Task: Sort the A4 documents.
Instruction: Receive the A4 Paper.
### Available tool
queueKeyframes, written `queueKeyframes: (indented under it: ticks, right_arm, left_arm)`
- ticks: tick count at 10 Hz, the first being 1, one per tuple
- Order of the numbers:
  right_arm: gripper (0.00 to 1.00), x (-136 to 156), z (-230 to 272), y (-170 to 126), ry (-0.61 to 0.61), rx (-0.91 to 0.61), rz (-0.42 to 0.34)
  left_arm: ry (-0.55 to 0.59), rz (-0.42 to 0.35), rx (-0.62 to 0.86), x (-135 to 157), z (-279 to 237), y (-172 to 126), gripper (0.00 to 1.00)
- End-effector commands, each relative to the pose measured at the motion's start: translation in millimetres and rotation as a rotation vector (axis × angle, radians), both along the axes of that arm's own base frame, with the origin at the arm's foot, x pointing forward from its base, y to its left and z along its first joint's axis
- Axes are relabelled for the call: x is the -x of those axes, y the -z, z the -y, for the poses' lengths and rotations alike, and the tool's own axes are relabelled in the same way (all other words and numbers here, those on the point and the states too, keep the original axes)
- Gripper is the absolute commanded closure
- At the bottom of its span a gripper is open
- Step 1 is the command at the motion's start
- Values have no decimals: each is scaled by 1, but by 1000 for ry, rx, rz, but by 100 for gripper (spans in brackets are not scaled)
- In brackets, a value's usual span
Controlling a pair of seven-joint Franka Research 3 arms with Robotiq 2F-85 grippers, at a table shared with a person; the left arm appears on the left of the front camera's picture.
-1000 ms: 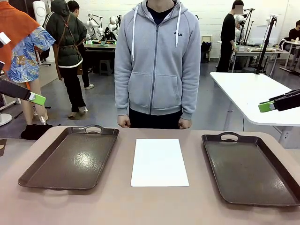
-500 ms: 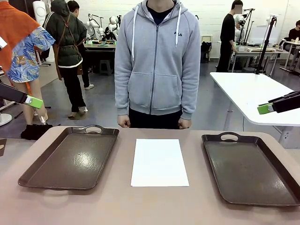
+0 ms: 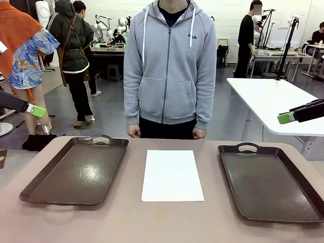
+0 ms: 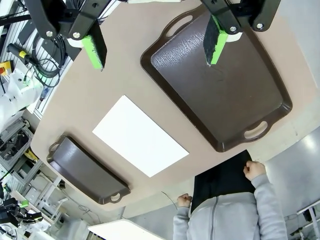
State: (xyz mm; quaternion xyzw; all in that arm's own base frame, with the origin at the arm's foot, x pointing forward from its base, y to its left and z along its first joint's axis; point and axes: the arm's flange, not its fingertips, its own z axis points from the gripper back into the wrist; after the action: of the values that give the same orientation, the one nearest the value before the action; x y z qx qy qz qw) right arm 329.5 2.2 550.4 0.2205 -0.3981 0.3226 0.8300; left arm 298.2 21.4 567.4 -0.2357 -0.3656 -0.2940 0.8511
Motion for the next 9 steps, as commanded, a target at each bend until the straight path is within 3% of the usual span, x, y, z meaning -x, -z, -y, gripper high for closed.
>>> queueKeyframes:
  ticks: [1,9]
  right_arm:
    - [0,0,0,1,-4,-1,0]
    - [0,0,0,1,-4,-1,0]
  left_arm:
    - [10,1,6,-1,2,0,0]
    - [10,1,6,-1,2,0,0]
